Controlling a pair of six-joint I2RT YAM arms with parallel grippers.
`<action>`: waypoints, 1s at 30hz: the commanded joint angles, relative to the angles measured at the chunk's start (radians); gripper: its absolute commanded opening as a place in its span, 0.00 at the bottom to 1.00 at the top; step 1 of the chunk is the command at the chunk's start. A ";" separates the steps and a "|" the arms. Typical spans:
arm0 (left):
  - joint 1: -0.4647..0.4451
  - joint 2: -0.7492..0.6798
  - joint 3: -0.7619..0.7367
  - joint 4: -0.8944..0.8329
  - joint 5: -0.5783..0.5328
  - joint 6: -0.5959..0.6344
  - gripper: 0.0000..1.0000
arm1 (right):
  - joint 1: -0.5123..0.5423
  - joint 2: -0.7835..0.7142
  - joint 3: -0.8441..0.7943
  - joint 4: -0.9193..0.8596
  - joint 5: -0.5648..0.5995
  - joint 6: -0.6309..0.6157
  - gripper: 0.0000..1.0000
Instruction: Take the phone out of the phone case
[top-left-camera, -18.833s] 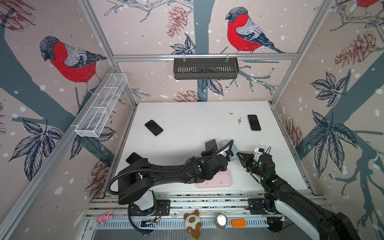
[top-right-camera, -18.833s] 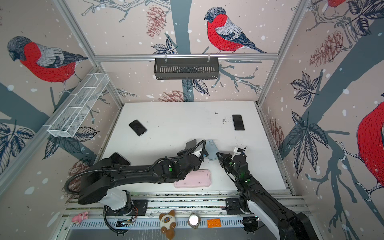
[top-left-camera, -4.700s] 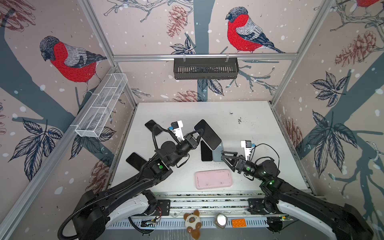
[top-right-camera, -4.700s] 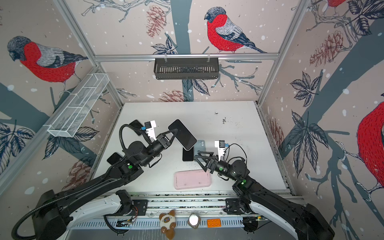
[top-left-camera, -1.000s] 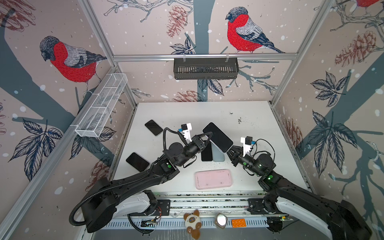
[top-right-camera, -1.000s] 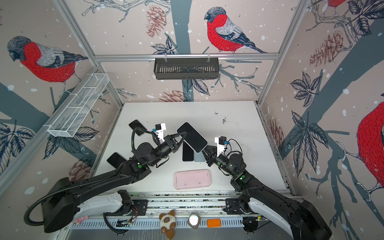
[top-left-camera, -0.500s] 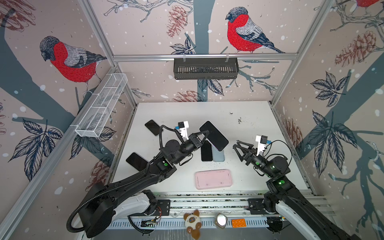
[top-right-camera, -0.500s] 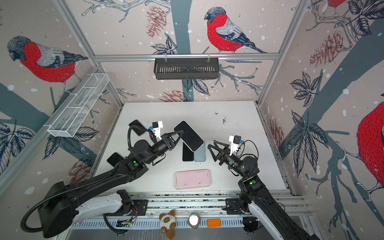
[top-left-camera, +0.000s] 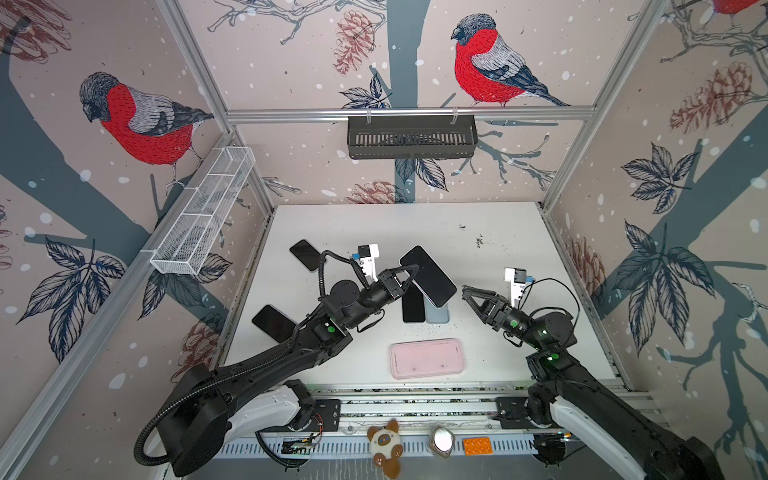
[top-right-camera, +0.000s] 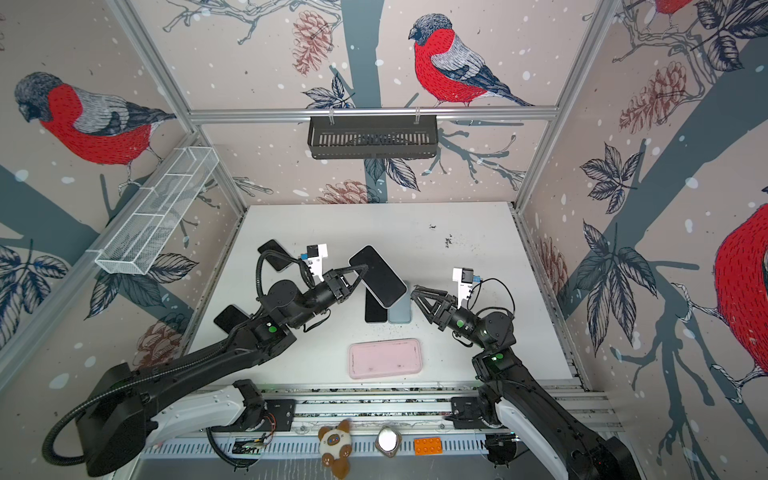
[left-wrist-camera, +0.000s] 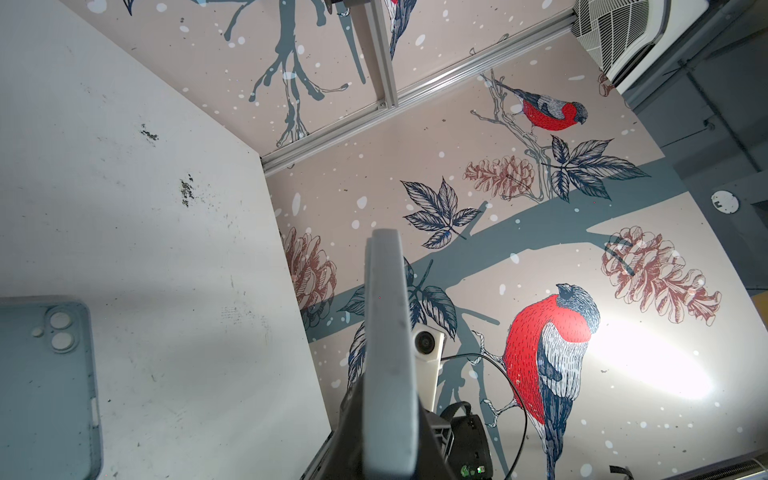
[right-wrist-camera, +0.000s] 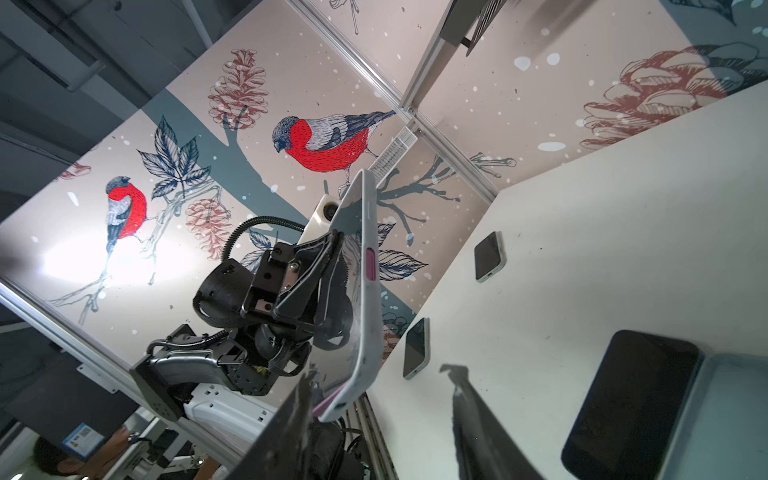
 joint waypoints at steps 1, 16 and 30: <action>0.001 0.002 -0.001 0.101 0.008 0.004 0.00 | 0.015 0.017 0.000 0.118 -0.007 0.039 0.52; -0.005 0.016 -0.012 0.138 0.013 0.001 0.00 | 0.075 0.094 0.009 0.144 0.040 0.027 0.35; -0.020 0.031 -0.016 0.171 0.019 0.003 0.00 | 0.071 0.127 0.013 0.159 0.049 0.046 0.21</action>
